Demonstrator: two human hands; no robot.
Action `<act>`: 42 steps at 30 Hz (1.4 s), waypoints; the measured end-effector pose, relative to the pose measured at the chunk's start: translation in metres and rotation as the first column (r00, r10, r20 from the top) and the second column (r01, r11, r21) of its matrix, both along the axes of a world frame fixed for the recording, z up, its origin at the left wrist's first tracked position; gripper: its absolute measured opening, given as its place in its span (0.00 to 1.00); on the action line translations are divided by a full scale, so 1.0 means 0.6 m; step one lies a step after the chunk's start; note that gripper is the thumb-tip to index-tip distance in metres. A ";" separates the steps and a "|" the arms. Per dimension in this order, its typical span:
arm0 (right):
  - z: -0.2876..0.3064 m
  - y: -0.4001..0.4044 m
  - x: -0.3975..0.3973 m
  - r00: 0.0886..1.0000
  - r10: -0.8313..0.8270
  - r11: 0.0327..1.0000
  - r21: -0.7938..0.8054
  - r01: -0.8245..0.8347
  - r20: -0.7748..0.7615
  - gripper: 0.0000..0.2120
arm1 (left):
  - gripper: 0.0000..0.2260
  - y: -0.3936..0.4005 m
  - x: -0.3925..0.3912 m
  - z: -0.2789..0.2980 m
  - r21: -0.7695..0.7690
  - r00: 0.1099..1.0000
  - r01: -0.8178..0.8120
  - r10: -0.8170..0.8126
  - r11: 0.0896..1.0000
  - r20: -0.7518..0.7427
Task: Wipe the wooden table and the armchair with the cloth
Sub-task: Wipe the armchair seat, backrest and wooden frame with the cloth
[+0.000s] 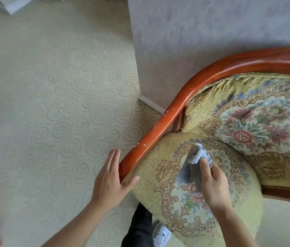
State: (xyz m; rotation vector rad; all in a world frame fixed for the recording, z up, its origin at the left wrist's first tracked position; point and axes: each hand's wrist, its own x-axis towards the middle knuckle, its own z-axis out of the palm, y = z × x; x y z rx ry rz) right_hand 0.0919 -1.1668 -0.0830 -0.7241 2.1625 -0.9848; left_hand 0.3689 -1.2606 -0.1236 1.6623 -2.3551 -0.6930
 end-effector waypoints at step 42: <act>-0.086 -0.105 0.227 0.619 0.538 0.674 -0.150 -0.724 -0.571 0.20 | 0.20 -0.009 0.066 -0.058 -0.096 0.917 -0.050 0.008 0.994 -0.398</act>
